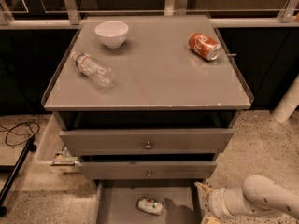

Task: Pick 7up can from bottom drawer and place on counter

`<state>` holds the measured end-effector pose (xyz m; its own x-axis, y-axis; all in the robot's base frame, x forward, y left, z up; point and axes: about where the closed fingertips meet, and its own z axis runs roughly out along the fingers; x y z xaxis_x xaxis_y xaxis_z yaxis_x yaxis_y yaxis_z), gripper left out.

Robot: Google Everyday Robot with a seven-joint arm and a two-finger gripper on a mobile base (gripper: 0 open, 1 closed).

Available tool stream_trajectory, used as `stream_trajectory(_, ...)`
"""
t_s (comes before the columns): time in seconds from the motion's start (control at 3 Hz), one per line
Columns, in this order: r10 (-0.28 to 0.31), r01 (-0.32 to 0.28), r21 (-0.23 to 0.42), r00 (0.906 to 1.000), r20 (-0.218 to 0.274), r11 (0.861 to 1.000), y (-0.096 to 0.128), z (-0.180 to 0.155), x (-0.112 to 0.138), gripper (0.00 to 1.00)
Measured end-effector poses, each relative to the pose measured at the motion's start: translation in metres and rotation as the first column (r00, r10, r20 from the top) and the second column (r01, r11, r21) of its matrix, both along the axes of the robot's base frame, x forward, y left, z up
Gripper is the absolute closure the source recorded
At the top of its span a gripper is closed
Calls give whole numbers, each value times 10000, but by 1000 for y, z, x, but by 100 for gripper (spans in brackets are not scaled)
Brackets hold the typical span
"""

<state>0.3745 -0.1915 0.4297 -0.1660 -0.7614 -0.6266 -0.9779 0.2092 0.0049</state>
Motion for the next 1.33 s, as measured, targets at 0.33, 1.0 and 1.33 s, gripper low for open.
stream_trajectory(0.33,-229,247,740,9994,-253,9969,0,-36,13,0)
stream_trajectory(1.0,-476,556,1562,9974,-541,9862,12,-42,30,0)
stream_trajectory(1.33,-297,386,1676,9980,-556,9851,23,-54,28,0)
